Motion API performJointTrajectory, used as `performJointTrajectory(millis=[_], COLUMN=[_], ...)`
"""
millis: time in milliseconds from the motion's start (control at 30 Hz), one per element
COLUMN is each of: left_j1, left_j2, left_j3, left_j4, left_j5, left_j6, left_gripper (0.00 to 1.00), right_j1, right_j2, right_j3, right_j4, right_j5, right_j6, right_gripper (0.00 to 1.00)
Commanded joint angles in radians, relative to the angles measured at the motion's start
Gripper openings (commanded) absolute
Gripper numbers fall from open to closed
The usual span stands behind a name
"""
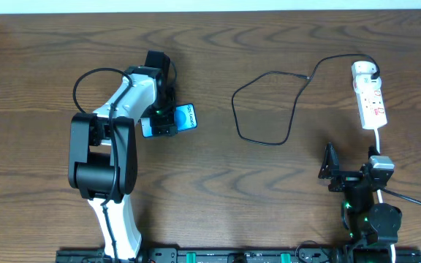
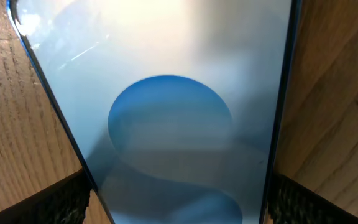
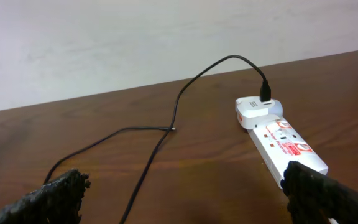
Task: Plug charger to phone and switch on socket
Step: 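Lower the left gripper onto the phone and close on it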
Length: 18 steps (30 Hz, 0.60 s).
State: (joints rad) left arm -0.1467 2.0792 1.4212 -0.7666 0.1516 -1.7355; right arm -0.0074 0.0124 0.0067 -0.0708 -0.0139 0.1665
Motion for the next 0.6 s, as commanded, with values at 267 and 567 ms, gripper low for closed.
performJointTrajectory(millis=[267,567], left_j1=[-0.02,-0.023], left_j2=[0.072,0.085], left_j3=[-0.01,-0.01], left_j4=[0.01,0.01], left_j5=[-0.013,-0.012], left_j6=[-0.014,0.042], left_gripper=[0.86,0.72], right_j1=[0.005,0.005], right_j2=[-0.005,-0.005], right_j3=[-0.001,-0.001], right_j4=[-0.005,-0.005], right_j5=[0.001,0.001], right_j6=[-0.015,-0.015], right_gripper=[0.99,0.99])
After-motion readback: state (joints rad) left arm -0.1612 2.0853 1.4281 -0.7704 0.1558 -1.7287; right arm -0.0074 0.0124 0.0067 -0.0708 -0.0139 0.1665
